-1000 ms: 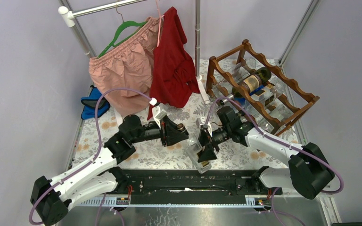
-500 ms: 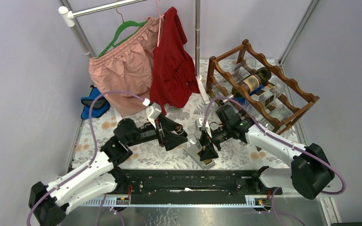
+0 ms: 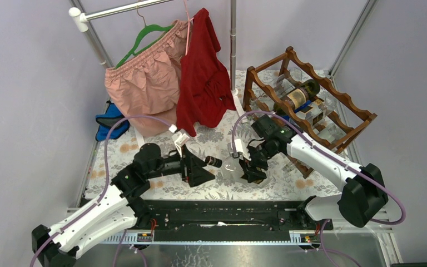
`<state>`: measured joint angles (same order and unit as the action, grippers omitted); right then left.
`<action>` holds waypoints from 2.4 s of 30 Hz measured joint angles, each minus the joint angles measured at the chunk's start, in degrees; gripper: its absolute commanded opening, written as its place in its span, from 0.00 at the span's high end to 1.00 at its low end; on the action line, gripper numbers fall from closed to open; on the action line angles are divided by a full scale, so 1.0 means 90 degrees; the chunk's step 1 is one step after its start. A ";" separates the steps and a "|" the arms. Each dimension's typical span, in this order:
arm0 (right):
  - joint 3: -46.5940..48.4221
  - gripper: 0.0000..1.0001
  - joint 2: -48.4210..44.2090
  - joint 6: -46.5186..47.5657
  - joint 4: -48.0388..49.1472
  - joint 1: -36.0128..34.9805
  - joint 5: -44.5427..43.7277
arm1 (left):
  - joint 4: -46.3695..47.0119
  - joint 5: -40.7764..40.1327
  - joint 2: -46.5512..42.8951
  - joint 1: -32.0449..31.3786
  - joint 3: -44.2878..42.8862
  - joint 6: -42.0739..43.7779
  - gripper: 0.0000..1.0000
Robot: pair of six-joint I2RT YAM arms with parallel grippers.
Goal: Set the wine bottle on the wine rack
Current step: Pick up the wine bottle from the center of the board.
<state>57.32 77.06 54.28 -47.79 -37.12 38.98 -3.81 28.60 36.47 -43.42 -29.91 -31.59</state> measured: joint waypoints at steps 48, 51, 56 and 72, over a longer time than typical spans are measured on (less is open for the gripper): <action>0.0634 1.00 0.0709 0.0512 -0.0775 -0.2599 -0.3786 | 0.2300 0.3174 0.3589 0.0068 0.0942 -0.2397 0.40; 0.0634 1.00 0.0709 0.0510 -0.0772 -0.2756 -0.4039 | 0.2288 0.3249 0.3762 -0.0024 0.0935 -0.2395 0.44; 0.0634 1.00 0.0709 0.0488 -0.0770 -0.2861 -0.4308 | 0.2280 0.3271 0.3925 -0.0053 0.0886 -0.2348 0.45; 0.0651 1.00 0.0709 0.0299 -0.0753 -0.2875 -0.4493 | 0.2324 0.3237 0.3971 -0.0053 0.0865 -0.2297 0.51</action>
<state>63.18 83.44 56.97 -54.57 -63.00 -1.45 17.10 57.74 72.20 -43.90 -22.13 -52.27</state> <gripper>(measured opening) 0.711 0.522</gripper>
